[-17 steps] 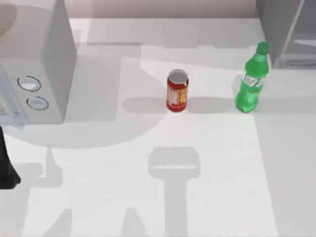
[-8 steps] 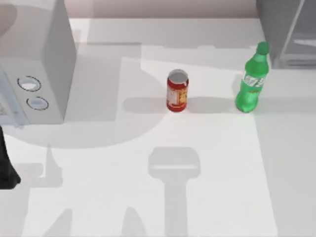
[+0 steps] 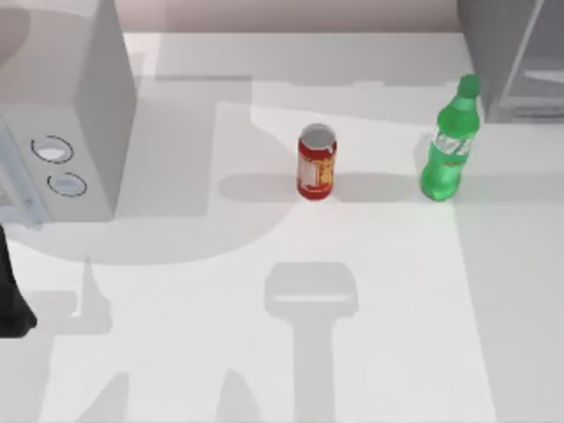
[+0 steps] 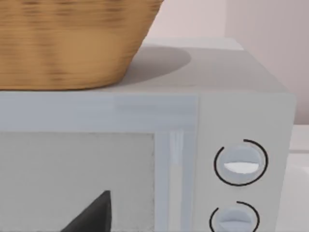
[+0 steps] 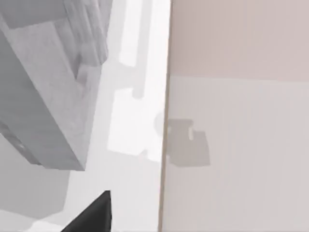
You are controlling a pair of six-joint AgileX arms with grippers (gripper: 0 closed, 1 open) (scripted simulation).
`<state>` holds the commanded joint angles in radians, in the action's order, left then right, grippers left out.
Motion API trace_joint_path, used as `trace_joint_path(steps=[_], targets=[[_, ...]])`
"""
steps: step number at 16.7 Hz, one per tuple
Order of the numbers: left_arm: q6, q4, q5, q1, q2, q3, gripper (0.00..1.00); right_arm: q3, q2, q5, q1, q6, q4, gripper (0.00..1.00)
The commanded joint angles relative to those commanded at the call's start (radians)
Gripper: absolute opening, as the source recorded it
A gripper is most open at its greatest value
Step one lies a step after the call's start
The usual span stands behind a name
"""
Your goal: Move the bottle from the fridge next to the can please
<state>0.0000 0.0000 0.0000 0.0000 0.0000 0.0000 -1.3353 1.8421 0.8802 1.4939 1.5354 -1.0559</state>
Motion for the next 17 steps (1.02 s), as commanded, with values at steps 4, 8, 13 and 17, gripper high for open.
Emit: trace_joint_path(steps=[4,8,13,17], targets=[[0.0,0.0,0.0,0.0,0.0,0.0,1.0,0.001,-0.003,-0.039,-0.203,-0.305,0.27,1.0],[0.0,0.0,0.0,0.0,0.0,0.0,1.0,0.02,0.004,-0.081,-0.385,-0.621,0.516,1.0],[0.0,0.0,0.0,0.0,0.0,0.0,1.0,0.023,-0.01,-0.112,-0.544,-0.86,0.725,1.0],[0.0,0.0,0.0,0.0,0.0,0.0,1.0,0.03,-0.007,-0.117,-0.563,-0.885,0.746,1.0]])
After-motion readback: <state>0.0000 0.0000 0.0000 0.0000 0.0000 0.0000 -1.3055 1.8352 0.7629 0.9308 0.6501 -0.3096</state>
